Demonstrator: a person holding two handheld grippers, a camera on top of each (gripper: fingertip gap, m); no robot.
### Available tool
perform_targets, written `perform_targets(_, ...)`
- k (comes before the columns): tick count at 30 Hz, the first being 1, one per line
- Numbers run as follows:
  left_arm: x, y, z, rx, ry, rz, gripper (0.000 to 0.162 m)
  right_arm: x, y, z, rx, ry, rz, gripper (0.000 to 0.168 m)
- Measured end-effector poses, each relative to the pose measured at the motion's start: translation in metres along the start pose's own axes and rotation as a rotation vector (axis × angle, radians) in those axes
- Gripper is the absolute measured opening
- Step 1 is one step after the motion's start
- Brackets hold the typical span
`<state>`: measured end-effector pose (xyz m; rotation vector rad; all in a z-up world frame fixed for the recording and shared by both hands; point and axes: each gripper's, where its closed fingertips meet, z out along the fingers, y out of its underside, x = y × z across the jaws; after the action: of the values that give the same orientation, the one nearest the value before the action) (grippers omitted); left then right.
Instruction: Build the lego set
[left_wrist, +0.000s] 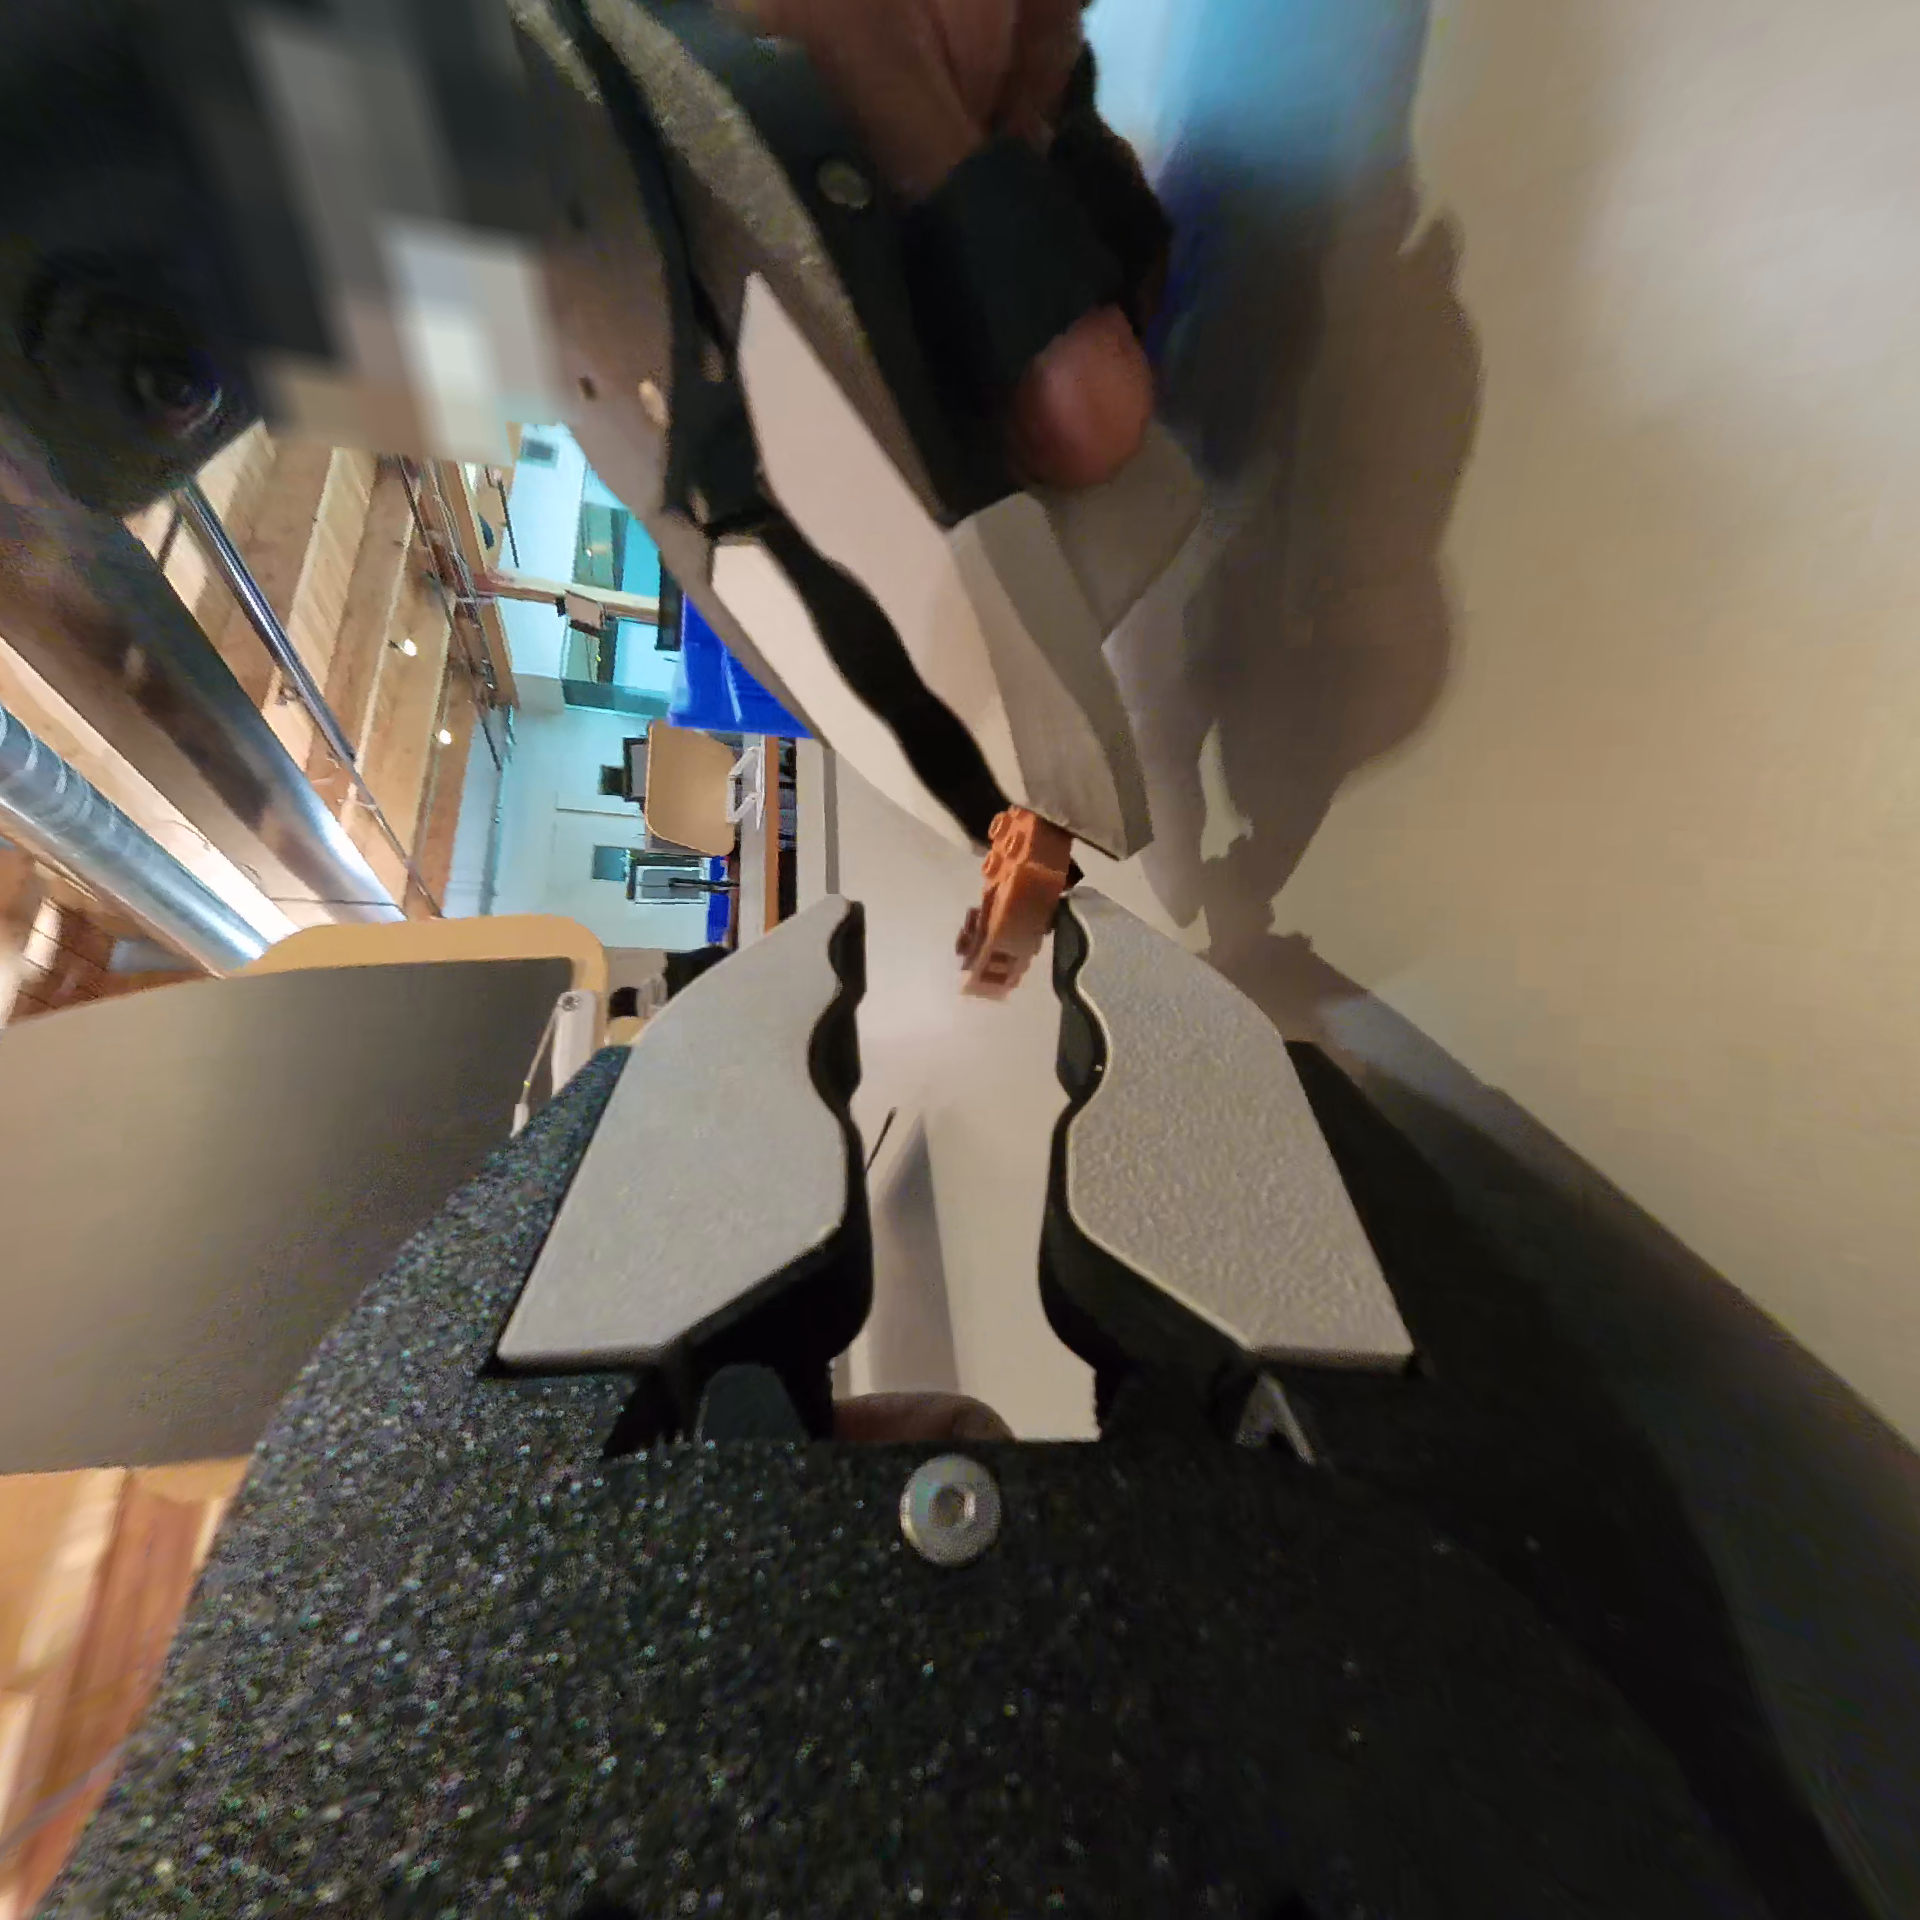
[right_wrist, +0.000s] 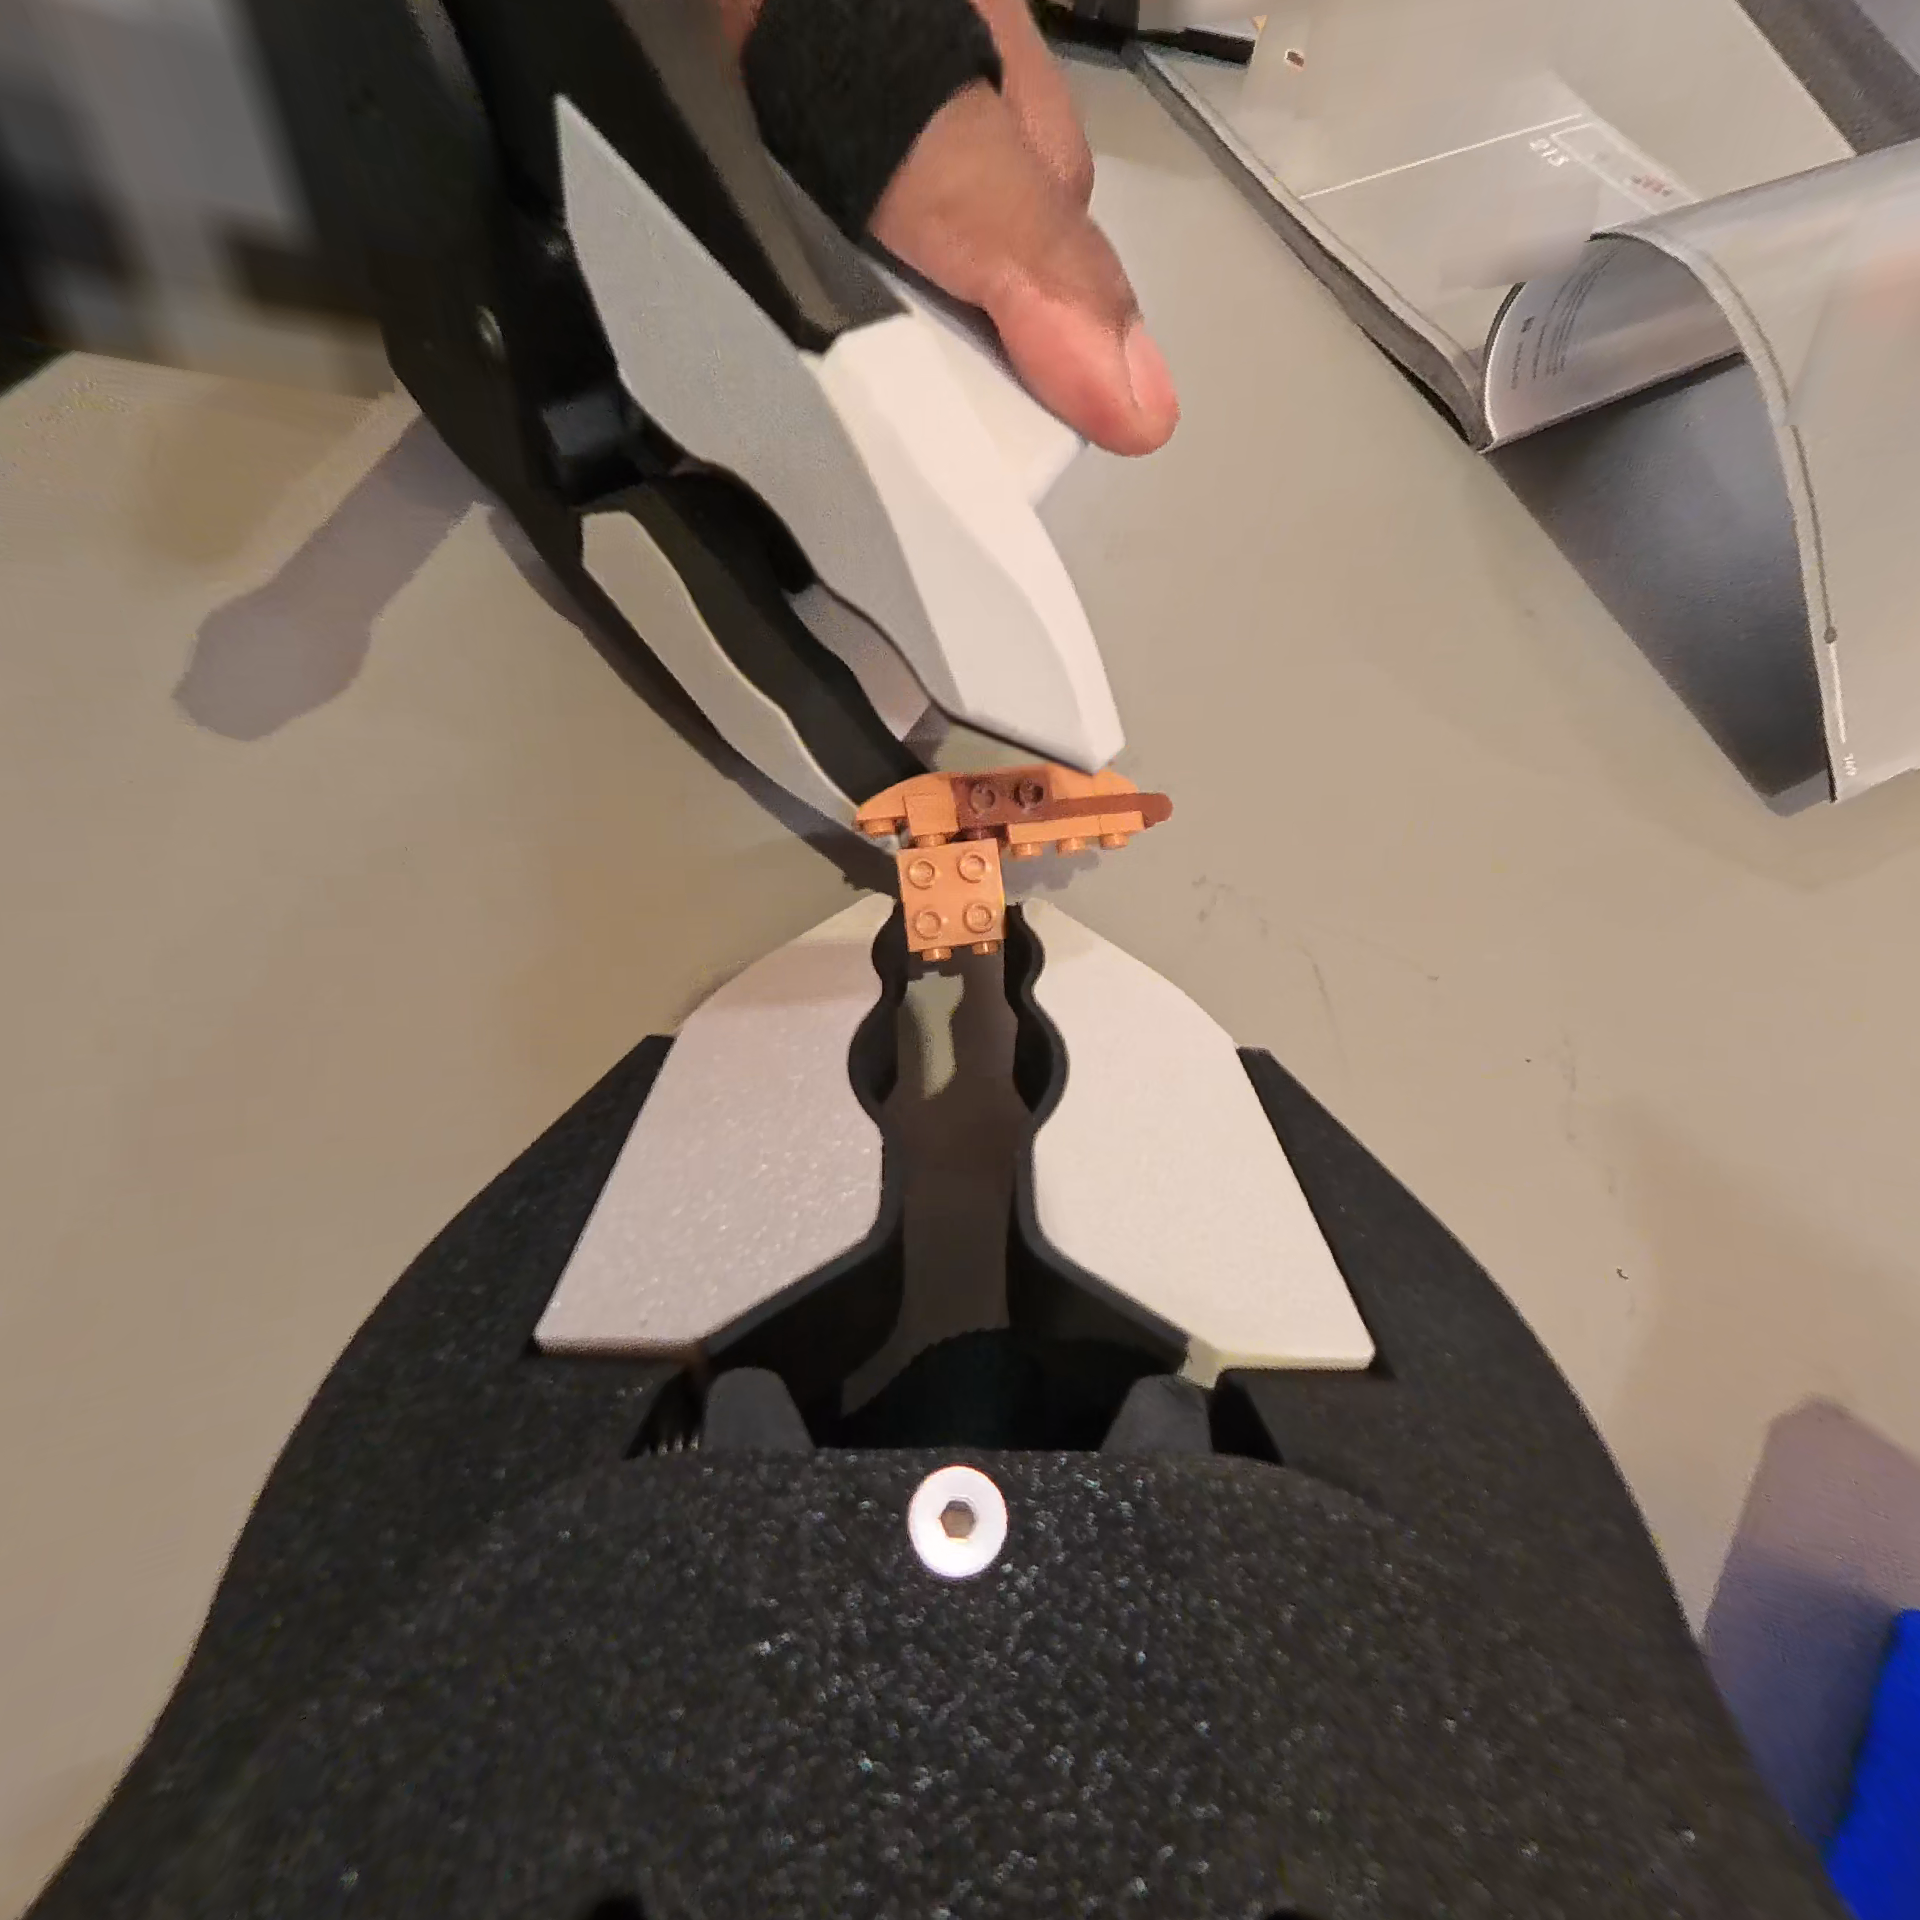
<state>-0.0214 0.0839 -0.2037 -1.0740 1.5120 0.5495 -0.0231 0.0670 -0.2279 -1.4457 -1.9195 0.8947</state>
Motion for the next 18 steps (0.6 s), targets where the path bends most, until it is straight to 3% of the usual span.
perform_targets(7, -0.005, -0.006, -0.006, 0.06, 0.0, -0.089, 0.01, -0.002, 0.0, 0.001, -0.001, -0.008, -0.011, 0.017)
perform_targets(13, -0.001, -0.001, -0.006, 0.056, 0.035, -0.114, 0.019, 0.001, 0.005, 0.001, -0.027, 0.004, -0.009, 0.017)
perform_targets(18, 0.009, 0.026, -0.017, 0.016, 0.234, -0.425, 0.028, 0.006, 0.009, -0.002, -0.051, 0.02, 0.01, 0.017)
